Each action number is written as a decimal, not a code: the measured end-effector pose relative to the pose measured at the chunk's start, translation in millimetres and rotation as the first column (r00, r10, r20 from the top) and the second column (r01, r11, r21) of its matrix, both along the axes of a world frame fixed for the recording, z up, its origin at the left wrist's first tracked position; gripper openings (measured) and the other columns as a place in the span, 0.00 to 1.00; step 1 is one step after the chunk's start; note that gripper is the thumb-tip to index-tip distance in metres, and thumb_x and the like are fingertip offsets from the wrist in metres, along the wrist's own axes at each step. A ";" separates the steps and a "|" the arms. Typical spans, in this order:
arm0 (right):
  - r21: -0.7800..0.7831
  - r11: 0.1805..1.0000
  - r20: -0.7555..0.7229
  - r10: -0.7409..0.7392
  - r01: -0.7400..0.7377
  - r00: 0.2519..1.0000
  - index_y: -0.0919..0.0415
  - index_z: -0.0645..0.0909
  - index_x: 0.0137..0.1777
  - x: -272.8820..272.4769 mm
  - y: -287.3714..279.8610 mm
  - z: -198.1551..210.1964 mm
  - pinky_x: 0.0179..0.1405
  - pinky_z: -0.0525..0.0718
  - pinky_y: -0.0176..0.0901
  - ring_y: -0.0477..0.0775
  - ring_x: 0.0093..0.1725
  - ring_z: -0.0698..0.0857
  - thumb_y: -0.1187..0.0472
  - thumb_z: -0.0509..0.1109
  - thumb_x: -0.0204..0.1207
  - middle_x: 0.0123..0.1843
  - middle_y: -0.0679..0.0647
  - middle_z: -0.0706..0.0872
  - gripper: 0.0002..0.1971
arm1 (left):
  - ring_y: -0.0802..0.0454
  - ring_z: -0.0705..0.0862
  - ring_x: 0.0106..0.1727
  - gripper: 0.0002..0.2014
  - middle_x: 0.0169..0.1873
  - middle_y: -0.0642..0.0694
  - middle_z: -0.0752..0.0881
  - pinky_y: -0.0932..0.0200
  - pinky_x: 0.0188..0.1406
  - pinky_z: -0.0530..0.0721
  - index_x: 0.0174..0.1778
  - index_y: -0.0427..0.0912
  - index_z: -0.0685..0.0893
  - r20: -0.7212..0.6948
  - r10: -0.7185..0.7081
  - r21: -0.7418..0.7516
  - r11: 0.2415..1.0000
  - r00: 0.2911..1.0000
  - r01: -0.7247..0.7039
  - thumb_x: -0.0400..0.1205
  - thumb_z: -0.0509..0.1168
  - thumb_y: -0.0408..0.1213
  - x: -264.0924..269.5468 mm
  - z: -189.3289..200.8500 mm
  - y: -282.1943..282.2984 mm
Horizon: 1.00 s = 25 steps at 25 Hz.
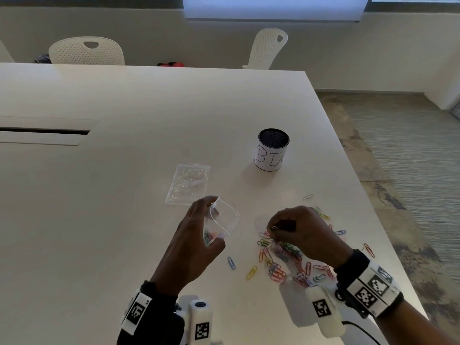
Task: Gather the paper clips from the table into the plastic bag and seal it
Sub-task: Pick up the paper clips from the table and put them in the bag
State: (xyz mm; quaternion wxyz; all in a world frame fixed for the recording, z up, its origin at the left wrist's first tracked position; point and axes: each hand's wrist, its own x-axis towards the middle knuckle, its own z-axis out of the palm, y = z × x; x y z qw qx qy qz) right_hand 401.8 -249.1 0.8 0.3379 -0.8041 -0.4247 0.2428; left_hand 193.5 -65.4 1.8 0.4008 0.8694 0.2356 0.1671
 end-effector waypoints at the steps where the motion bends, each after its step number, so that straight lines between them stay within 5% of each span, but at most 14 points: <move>1: 0.037 0.998 -0.130 -0.042 0.047 0.991 0.58 0.93 0.48 -0.5 -1.1 5.1 0.48 0.91 0.33 0.46 0.42 0.94 0.67 0.82 0.75 0.42 0.52 0.96 0.05 | 0.56 0.82 0.58 0.36 0.60 0.58 0.79 0.56 0.55 0.88 0.77 0.59 0.70 0.000 -0.006 -0.007 1.000 1.000 0.006 0.75 0.75 0.34 0.2 0.2 -0.8; 4: 0.157 0.974 -0.442 -0.077 0.162 0.894 0.67 0.92 0.52 -4.1 -1.5 25.2 0.55 0.94 0.49 0.60 0.47 0.96 0.70 0.81 0.74 0.45 0.61 0.96 0.07 | 0.53 0.83 0.55 0.35 0.61 0.58 0.78 0.54 0.48 0.90 0.77 0.58 0.70 0.000 -0.021 -0.023 1.000 1.000 0.021 0.75 0.75 0.34 1.7 -0.7 -2.7; 8: 0.300 0.927 -0.545 -0.026 0.224 0.838 0.70 0.90 0.54 -18.1 10.4 56.5 0.56 0.94 0.51 0.64 0.49 0.96 0.73 0.79 0.74 0.46 0.64 0.96 0.09 | 0.54 0.82 0.59 0.36 0.62 0.57 0.79 0.67 0.53 0.83 0.78 0.56 0.70 0.004 -0.025 -0.006 1.000 1.000 0.025 0.76 0.75 0.33 3.5 -2.7 -4.2; 11: 0.379 0.914 -0.469 0.054 0.145 0.882 0.68 0.91 0.54 -35.0 28.6 72.4 0.52 0.94 0.44 0.59 0.47 0.96 0.71 0.80 0.74 0.46 0.60 0.97 0.09 | 0.55 0.83 0.58 0.36 0.63 0.57 0.80 0.73 0.49 0.83 0.78 0.56 0.70 0.000 -0.031 -0.001 1.000 1.000 0.031 0.75 0.76 0.33 6.2 -2.6 -5.6; 17: 0.274 0.957 0.021 0.088 -0.090 0.996 0.57 0.93 0.57 -50.1 61.3 64.8 0.54 0.92 0.33 0.38 0.47 0.94 0.64 0.80 0.77 0.50 0.49 0.96 0.10 | 0.64 0.82 0.59 0.35 0.63 0.58 0.81 0.80 0.49 0.80 0.75 0.58 0.70 0.011 -0.022 0.033 0.999 1.000 0.021 0.75 0.77 0.35 5.6 -6.0 -3.9; 20: 0.221 0.967 0.079 0.113 -0.128 0.990 0.57 0.91 0.62 -52.8 65.4 66.4 0.55 0.88 0.25 0.37 0.51 0.93 0.65 0.80 0.78 0.56 0.50 0.96 0.13 | 0.63 0.82 0.58 0.35 0.62 0.58 0.80 0.80 0.48 0.80 0.74 0.56 0.70 0.021 -0.011 0.035 0.999 1.000 0.011 0.74 0.77 0.34 3.7 -5.9 -3.2; 25: 0.272 0.959 0.058 0.070 -0.084 0.996 0.58 0.92 0.58 -47.4 61.8 75.1 0.51 0.91 0.29 0.38 0.47 0.93 0.67 0.80 0.78 0.48 0.48 0.95 0.10 | 0.59 0.82 0.57 0.35 0.59 0.59 0.80 0.79 0.51 0.79 0.74 0.56 0.71 0.040 -0.016 0.031 0.999 0.999 0.014 0.73 0.76 0.33 0.9 -4.0 -4.1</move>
